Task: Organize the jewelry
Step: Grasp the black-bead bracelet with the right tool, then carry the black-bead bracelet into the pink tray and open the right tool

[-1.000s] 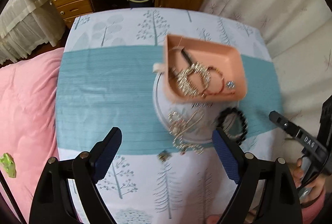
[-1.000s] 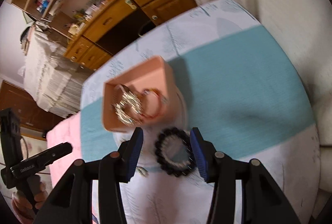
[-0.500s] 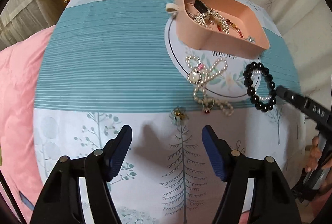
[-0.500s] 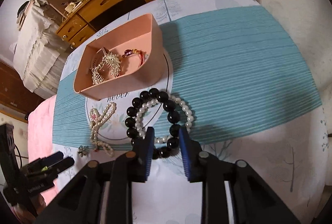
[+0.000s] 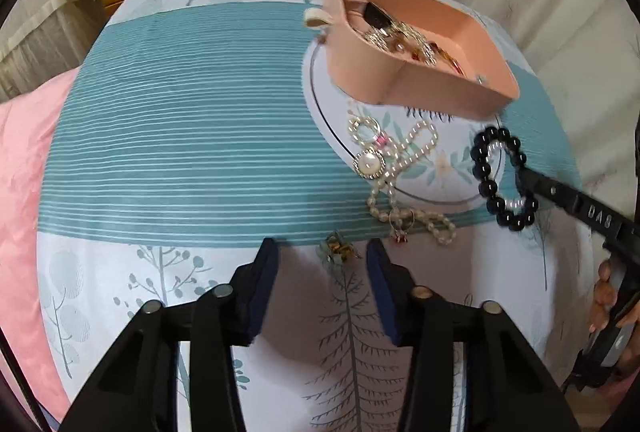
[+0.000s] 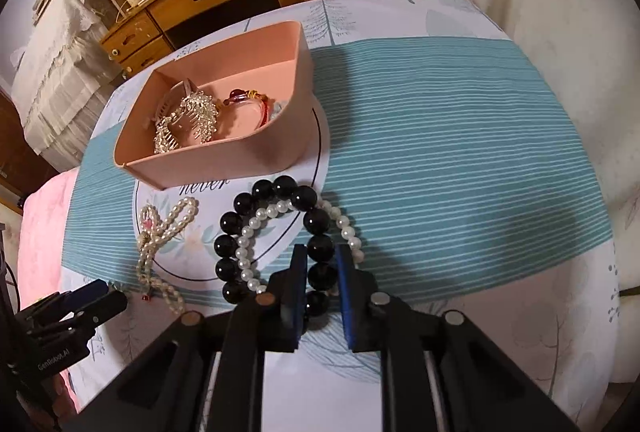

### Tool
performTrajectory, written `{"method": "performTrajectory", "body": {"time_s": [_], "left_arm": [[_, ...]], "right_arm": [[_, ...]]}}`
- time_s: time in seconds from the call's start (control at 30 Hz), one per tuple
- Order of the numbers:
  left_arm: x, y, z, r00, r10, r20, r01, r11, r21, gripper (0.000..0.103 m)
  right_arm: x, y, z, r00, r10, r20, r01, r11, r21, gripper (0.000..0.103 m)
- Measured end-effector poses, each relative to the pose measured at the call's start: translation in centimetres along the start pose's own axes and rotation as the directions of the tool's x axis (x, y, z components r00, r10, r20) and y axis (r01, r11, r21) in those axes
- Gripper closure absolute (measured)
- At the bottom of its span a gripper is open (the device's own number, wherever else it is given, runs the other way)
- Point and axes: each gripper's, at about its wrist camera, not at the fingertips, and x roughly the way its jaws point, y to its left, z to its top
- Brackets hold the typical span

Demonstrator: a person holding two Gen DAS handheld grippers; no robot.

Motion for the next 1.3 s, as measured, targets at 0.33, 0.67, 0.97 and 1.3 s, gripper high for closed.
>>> {"method": "performTrajectory", "body": {"time_s": [0.33, 0.67, 0.97, 1.3], "left_arm": [[0.0, 0.1, 0.2, 0.998, -0.056, -0.007, 0.056, 0.998, -0.017, 0.086], [-4.1, -0.4, 0.8, 0.993, -0.115, 0.015, 0.116, 0.992, -0.048, 0.087], [-8.2, -3.6, 3.0, 0.991, -0.126, 0.043, 0.123, 0.991, 0.049, 0.087], [-9.4, -6.8, 7.0, 0.978, -0.188, 0.085, 0.179, 0.978, 0.106, 0.087]], "right_arm": [[-0.4, -0.4, -0.1, 0.998, 0.05, -0.028, -0.048, 0.997, 0.062, 0.089], [-4.4, 0.2, 1.7, 0.984, 0.178, 0.003, -0.177, 0.978, 0.109, 0.089], [-9.3, 2.0, 4.7, 0.958, 0.276, 0.076, -0.28, 0.958, 0.062, 0.089], [-13.2, 3.6, 9.1, 0.927, 0.325, 0.188, -0.322, 0.946, -0.048, 0.089]]}}
